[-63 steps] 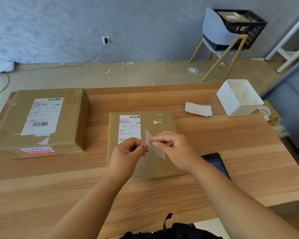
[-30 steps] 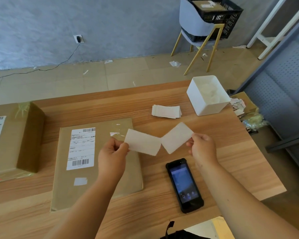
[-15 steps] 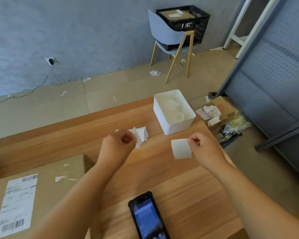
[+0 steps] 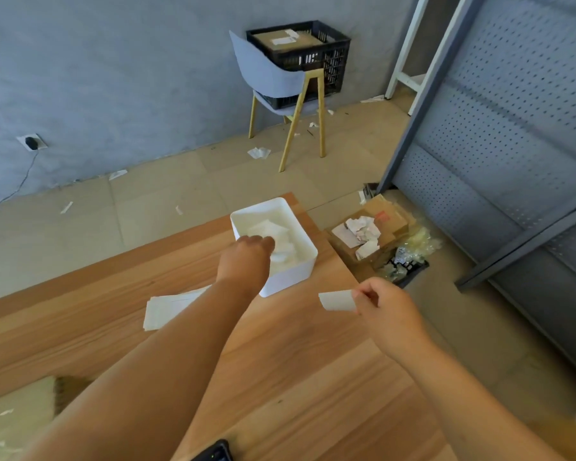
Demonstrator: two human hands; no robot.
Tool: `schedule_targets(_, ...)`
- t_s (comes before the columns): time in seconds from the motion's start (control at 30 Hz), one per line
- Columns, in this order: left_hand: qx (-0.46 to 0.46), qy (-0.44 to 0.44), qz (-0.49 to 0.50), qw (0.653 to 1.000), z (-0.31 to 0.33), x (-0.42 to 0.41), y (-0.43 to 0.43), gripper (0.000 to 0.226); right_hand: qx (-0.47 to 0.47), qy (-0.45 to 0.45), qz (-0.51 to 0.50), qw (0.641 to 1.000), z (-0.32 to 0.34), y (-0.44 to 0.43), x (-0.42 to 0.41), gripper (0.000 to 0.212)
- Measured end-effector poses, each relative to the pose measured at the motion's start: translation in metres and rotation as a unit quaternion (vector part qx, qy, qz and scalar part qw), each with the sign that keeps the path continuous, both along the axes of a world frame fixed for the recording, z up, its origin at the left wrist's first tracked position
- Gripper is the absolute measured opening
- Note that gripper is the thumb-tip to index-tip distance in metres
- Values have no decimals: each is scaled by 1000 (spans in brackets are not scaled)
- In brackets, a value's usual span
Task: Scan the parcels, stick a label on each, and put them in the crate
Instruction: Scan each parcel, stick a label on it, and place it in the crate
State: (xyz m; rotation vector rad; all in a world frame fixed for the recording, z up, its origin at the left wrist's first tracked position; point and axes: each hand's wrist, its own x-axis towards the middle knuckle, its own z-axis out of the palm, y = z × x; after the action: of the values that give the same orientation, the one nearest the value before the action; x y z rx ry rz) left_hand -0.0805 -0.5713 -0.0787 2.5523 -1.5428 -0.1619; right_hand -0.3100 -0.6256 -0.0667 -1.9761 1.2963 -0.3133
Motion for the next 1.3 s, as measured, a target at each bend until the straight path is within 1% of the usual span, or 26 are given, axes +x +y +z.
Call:
schedule_targets(0.07,54,-26,-35,998,-7,3,1,30,18,0,-7,1000,-7,-1,-7,23)
schedule_targets(0.13,91,-19,-52,994,-14,7,5,37,33,3,-9,999,-13,-1,-13,22)
schedule_targets(0.2,102,-8,-56,993,-14,8,14,41,49,-7,-16,999,-17,1,-16,20)
schedule_targets(0.23,95,3,-53,994,-11,8,20,41,55,-14,-19,998,-18,3,-16,19)
schedule_targets(0.3,47,55,-27,997,-4,4,35,39,62,-25,-24,997,-18,9,-15,18)
schedule_targets(0.33,11,94,-7,995,-1,1,44,37,63,-31,-25,997,-17,14,-14,17)
schedule_targets(0.4,-60,181,29,981,6,-6,66,32,56,-45,-25,997,-16,24,-10,16)
schedule_targets(0.47,-102,263,64,957,11,-16,95,20,53,-66,-21,996,-13,38,-4,16)
schedule_targets(0.53,-114,327,110,932,14,-28,126,5,64,-88,-10,994,-9,57,4,15)
schedule_targets(0.63,-134,421,177,879,11,-44,172,13,87,-136,33,986,-5,89,17,14)
schedule_targets(0.77,-105,517,268,806,7,-54,223,31,150,-190,112,964,1,137,35,16)
schedule_targets(0.83,-112,566,309,756,7,-52,243,38,153,-200,155,955,3,161,46,20)
schedule_targets(0.87,-121,582,317,739,8,-50,252,40,151,-205,172,952,3,172,51,23)
schedule_targets(0.9,-130,590,319,731,10,-47,262,40,148,-208,187,949,4,183,57,25)
schedule_targets(1.0,-172,580,326,727,13,-37,289,23,145,-211,221,941,3,212,70,27)
schedule_targets(1.07,-197,565,341,725,14,-30,307,14,162,-214,239,933,2,230,78,30)
schedule_targets(1.17,-206,543,355,733,16,-19,333,15,216,-199,254,922,2,254,86,35)
schedule_targets(1.23,-209,508,369,750,14,-11,354,14,206,-177,243,931,1,267,91,31)
schedule_targets(1.3,-201,478,374,769,12,-4,375,13,155,-157,224,949,0,277,95,24)
